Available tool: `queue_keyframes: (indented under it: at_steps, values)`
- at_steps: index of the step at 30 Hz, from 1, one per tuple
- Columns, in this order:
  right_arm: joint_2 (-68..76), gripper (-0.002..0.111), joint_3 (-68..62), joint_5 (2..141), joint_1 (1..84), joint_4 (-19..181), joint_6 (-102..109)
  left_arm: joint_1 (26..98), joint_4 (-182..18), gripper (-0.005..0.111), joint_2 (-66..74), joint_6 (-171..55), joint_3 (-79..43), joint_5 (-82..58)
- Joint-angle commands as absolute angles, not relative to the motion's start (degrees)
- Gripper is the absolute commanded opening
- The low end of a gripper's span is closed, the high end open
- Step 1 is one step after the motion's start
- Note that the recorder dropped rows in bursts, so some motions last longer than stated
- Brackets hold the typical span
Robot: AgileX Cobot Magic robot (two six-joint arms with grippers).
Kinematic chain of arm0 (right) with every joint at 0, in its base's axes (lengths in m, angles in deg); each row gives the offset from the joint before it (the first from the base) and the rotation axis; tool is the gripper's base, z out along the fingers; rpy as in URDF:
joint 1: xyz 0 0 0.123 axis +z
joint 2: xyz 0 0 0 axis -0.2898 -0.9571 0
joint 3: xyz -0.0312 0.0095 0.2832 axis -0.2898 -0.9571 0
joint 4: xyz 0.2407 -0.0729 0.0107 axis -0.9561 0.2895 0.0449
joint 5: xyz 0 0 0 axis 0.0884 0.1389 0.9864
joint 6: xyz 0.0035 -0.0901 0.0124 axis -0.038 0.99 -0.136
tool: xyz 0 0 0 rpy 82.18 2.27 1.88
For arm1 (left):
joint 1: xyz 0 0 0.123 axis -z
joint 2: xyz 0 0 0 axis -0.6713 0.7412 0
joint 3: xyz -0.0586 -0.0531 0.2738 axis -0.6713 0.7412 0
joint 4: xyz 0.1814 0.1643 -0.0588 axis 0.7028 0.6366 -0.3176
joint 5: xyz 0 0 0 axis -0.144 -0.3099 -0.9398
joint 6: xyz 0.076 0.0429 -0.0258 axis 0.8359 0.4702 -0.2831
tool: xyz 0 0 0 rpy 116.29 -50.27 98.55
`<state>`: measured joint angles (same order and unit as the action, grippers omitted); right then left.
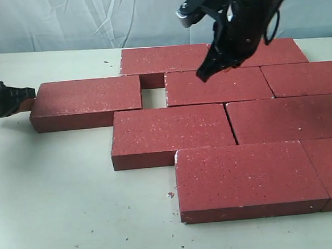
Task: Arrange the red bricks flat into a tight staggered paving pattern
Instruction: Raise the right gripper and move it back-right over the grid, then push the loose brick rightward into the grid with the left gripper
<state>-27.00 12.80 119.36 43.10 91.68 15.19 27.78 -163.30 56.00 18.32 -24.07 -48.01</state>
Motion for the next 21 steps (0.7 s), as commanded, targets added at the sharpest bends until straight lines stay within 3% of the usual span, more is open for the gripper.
queue_keyframes:
  at_steps: [1, 6, 21]
  values:
    - [-22.9, -0.001, 5.8, 112.3, 37.5, 93.0, 15.0, 28.0, -164.0, 0.0, 56.1, 18.3, -24.2, -49.0]
    - [-23.0, -0.001, 2.6, 104.7, 34.0, 93.3, 14.6, 28.2, -163.8, 0.0, 56.1, 18.3, -24.2, -51.7]
    - [-23.0, -0.001, 2.6, 103.8, 34.0, 92.8, 14.6, 33.4, -166.2, 0.0, 56.1, 21.3, -24.2, -48.2]
